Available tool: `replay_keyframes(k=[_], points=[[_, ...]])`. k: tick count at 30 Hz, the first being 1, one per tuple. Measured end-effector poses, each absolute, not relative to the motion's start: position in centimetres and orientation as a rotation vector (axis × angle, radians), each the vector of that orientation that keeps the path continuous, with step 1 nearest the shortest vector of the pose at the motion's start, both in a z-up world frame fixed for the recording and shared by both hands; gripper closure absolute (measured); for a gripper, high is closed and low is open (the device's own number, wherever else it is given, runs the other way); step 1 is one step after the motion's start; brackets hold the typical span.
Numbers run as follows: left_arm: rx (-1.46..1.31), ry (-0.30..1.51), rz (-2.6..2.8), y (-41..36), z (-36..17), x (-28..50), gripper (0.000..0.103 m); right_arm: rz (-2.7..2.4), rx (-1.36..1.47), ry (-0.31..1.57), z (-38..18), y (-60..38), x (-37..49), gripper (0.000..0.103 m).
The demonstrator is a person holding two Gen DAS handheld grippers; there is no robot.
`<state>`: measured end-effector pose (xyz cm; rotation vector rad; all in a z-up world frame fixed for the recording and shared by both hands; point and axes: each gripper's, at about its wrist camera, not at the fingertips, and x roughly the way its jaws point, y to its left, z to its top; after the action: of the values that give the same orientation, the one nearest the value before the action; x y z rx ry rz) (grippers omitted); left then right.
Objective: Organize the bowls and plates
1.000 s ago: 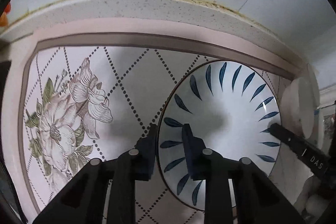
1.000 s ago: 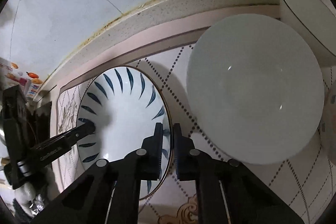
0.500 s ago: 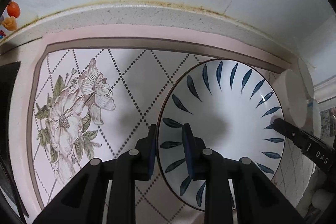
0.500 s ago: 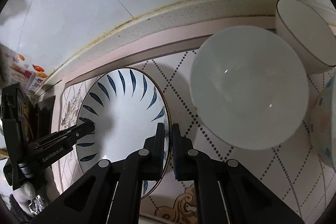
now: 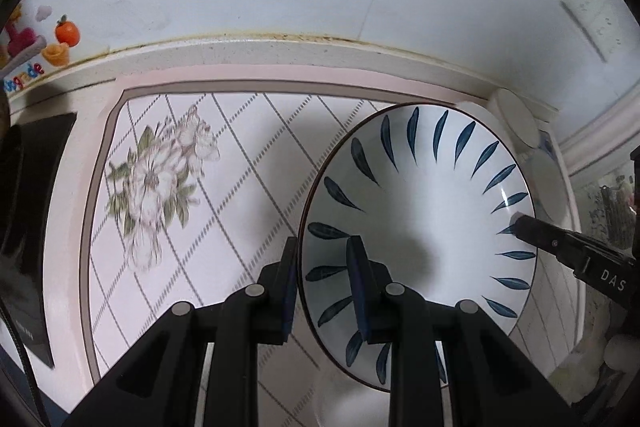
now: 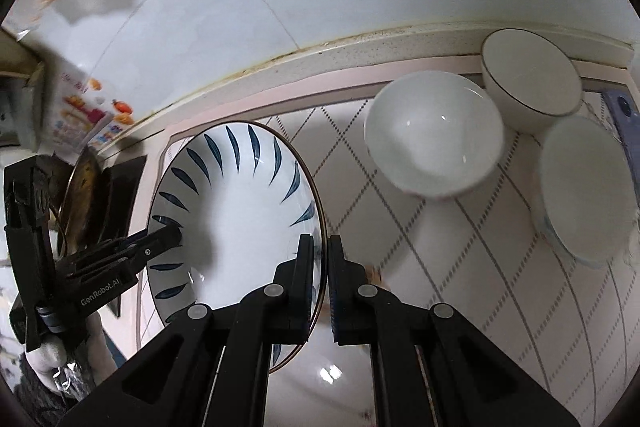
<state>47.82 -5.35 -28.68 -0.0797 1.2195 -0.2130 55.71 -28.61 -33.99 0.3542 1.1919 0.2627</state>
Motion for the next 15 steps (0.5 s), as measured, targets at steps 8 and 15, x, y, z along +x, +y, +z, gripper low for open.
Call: replay_keyframes(k=[8, 15], points=[[-0.073, 1.239, -0.239, -7.0, -28.7, 43.8, 0.082, 0.285, 0.346, 1.201, -32.0, -31.1, 48.9, 0.095], [-0.049, 1.314, -0.238, -7.6, -31.6, 40.9, 0.082, 0.287, 0.340, 1.256, -34.2, -31.7, 45.4, 0.095]])
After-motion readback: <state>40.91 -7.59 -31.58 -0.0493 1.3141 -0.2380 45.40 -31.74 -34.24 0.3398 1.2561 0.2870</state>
